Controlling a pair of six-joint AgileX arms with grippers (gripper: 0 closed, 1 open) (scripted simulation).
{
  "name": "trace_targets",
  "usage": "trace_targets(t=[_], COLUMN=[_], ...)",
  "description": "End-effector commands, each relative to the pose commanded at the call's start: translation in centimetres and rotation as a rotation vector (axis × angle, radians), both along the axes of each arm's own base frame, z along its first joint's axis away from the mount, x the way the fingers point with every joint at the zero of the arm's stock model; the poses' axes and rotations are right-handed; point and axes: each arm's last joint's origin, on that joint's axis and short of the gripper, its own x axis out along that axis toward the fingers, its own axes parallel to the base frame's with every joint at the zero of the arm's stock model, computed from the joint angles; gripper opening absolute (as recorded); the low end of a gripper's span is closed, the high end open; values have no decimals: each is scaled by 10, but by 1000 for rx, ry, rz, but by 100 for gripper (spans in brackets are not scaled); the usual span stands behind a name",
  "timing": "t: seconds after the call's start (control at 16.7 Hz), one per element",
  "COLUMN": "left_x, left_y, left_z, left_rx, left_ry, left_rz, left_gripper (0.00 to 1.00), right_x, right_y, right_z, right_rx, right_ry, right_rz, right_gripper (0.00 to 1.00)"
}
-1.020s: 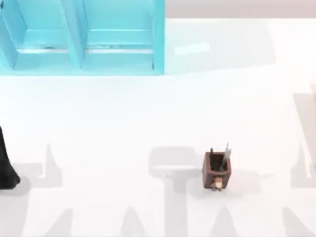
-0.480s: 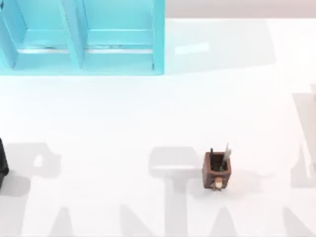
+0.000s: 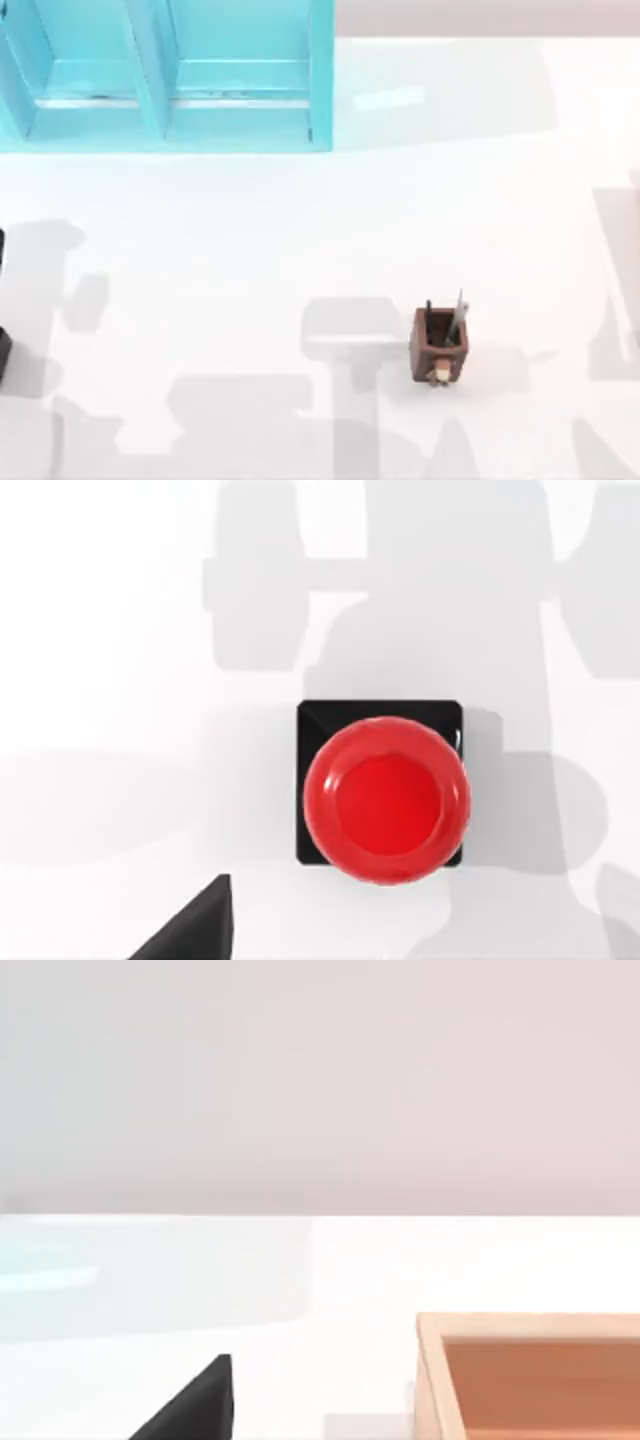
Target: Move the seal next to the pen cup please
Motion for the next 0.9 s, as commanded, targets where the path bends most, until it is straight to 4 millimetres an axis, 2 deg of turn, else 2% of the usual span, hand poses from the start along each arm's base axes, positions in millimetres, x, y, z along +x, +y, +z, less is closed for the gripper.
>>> trace_targets(t=[0.24,0.42,0.54,0.9], left_x=[42,64,71,71], left_y=[14,22,24,23], left_z=[2,-1,-1,-2], left_rx=[-24,-39,-44,-44], left_ry=[265,382,413,414], left_rz=[1,1,1,-3], left_gripper=[100,100,100,100], right_x=[0,0,0,0], right_y=[0,0,0,0], right_z=[0,0,0,0], right_rx=[0,0,0,0], right_ry=[0,0,0,0], right_rz=[0,0,0,0], right_gripper=[100,100,100,100])
